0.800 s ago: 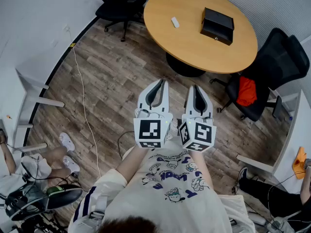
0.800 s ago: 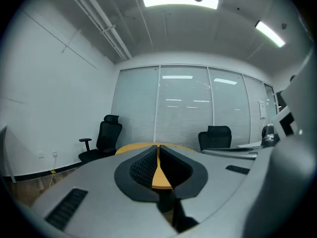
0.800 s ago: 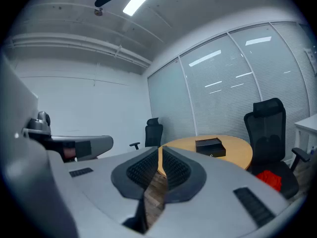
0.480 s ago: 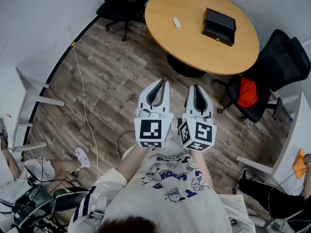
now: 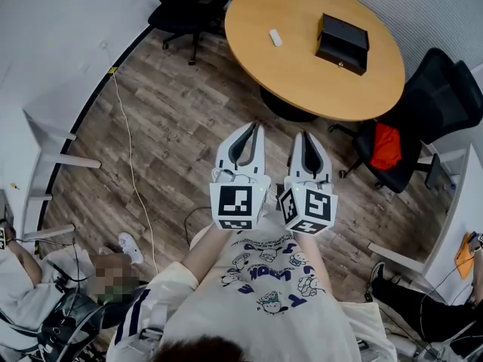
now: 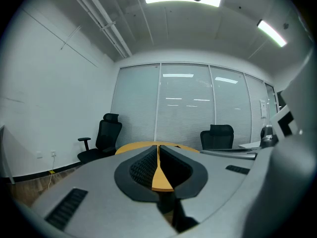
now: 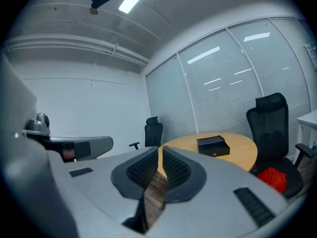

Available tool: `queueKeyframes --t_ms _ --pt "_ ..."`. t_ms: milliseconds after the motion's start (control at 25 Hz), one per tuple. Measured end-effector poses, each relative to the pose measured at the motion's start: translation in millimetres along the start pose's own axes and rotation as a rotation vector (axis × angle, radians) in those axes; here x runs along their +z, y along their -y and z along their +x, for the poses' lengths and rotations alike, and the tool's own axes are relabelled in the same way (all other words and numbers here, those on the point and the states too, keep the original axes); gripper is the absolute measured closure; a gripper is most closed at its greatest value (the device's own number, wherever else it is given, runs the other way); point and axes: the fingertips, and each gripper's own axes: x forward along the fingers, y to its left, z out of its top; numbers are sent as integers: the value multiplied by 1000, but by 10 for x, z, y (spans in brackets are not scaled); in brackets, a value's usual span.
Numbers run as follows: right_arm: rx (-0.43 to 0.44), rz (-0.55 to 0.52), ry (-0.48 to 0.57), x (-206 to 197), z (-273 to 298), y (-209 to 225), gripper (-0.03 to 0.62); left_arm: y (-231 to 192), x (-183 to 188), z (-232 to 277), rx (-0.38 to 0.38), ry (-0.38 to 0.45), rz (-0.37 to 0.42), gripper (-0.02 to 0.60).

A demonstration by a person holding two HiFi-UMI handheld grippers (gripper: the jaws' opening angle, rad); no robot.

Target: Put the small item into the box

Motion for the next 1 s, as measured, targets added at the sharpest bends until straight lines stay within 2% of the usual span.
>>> queueKeyframes --t_ms 680,1000 --pt "-46 8 9 65 731 66 548 -332 38 658 -57 5 7 554" --pt "-66 18 -19 -4 899 129 548 -476 -45 784 -45 -21 -16 554"
